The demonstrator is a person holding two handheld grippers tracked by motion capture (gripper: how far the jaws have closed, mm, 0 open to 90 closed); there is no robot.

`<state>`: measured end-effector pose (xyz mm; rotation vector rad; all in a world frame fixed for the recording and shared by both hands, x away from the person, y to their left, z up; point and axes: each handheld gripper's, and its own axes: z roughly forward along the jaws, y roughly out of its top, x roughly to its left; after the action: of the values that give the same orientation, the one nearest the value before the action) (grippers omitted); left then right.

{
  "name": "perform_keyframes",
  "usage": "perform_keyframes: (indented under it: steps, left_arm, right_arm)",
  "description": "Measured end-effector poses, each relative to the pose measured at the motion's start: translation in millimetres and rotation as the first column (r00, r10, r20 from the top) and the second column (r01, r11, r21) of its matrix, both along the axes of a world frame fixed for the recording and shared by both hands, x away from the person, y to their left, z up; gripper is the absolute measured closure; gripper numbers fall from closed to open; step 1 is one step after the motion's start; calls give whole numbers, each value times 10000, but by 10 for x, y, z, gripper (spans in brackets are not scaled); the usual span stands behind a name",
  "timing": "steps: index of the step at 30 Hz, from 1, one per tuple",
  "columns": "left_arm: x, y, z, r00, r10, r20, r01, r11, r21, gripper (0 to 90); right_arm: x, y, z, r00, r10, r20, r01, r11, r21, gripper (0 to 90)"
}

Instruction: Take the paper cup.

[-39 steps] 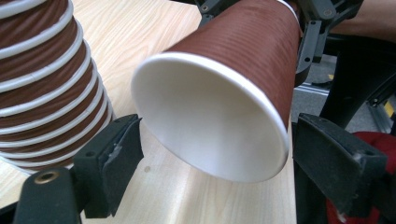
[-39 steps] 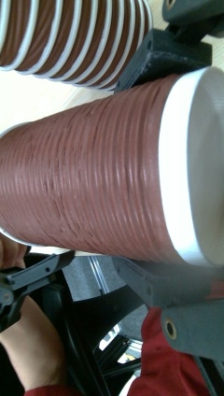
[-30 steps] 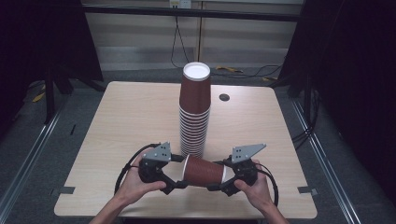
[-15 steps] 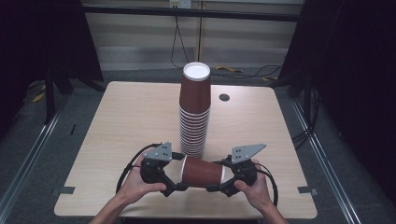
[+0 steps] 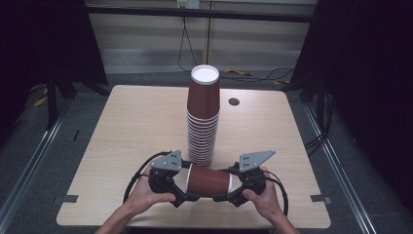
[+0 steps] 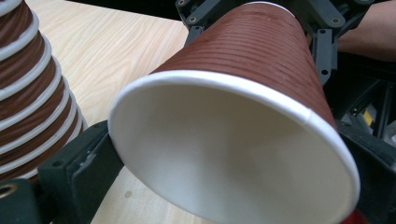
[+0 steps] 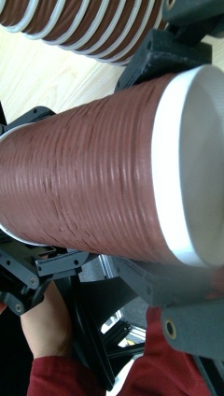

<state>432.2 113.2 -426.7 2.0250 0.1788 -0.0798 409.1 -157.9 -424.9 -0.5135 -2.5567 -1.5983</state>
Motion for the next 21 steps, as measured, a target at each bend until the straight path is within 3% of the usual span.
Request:
perform_keyframes:
  steps: [8,21]
  left_arm:
    - [1,1,7,10000,43,-10,-44,9999,-149,35]
    - [-16,-2,19,9999,-37,96,35,9998,201,58]
  right_arm:
    - [-1,-2,-2,10000,0,26,0,10000,69,221]
    - [24,13,-74,9992,333,-232,-336,9994,-128,216]
